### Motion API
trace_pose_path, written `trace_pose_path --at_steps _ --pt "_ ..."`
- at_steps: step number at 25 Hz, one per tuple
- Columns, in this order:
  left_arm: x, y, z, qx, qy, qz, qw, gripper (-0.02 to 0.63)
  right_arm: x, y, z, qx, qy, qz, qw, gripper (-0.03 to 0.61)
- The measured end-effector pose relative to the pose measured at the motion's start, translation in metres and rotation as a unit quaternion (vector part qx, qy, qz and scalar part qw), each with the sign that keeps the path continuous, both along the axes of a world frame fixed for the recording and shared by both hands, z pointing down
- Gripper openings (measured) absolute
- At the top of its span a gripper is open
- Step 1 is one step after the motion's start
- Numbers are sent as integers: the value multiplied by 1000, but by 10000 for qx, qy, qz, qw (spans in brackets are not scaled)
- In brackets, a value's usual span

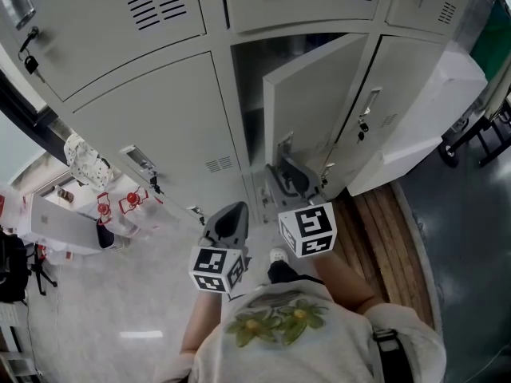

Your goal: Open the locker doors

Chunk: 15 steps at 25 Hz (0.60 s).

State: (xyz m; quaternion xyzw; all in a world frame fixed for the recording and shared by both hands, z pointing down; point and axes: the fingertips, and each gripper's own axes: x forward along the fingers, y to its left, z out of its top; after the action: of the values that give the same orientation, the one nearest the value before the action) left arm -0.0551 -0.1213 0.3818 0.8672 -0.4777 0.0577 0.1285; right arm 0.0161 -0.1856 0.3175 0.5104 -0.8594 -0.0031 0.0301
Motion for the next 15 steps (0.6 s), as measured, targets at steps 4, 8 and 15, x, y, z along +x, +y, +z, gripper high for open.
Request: trace_pose_path --at_steps 4,8,15 --pt "4 6 0 3 -5 33 10000 29 5 7 0 -21 -6 7 10000 126" --pt "8 11 -1 21 2 66 10000 29 10 13 0 -28 -8 31 10000 126" --pt "14 21 -2 31 63 113 9999 29 17 21 0 -47 -4 46 10000 126"
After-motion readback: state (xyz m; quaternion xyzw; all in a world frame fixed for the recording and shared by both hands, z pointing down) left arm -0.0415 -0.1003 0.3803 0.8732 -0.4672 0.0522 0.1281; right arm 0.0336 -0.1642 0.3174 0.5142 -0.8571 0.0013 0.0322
